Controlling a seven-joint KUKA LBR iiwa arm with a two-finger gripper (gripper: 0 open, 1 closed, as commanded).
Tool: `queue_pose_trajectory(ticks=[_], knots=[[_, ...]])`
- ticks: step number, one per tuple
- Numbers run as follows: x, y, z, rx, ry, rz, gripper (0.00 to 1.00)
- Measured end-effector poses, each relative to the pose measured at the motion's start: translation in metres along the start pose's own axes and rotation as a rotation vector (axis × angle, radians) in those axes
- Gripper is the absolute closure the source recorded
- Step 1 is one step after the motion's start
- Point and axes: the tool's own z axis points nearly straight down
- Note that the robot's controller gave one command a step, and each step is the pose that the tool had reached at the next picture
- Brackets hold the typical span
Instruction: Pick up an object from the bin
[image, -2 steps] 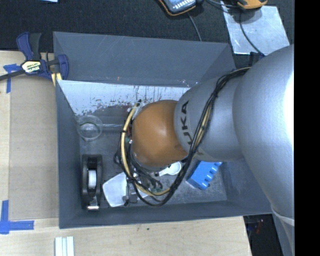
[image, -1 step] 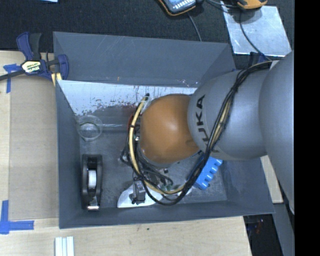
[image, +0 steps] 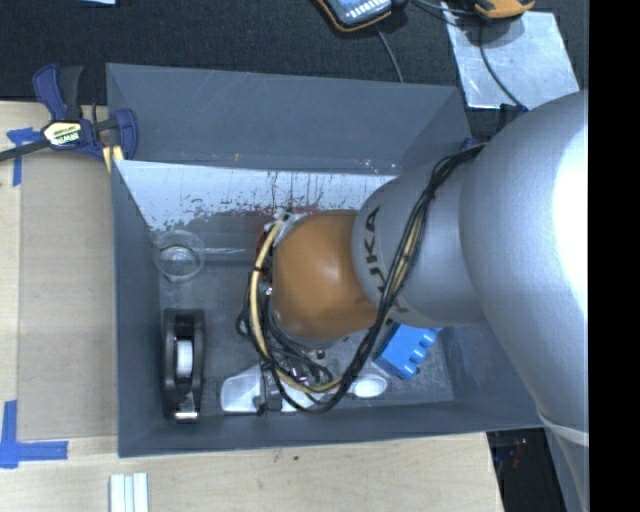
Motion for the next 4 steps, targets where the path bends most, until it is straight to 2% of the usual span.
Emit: queue_pose_trajectory(ticks=[1, 2, 4], knots=[[0.001, -0.014, 0.004, -0.002, -0.015, -0.126, 0.00], [-0.002, 0.000, -0.001, -0.002, -0.006, -0.004, 1.00], [-0.001, 0.000, -0.013, -0.001, -0.004, -0.003, 1.00]])
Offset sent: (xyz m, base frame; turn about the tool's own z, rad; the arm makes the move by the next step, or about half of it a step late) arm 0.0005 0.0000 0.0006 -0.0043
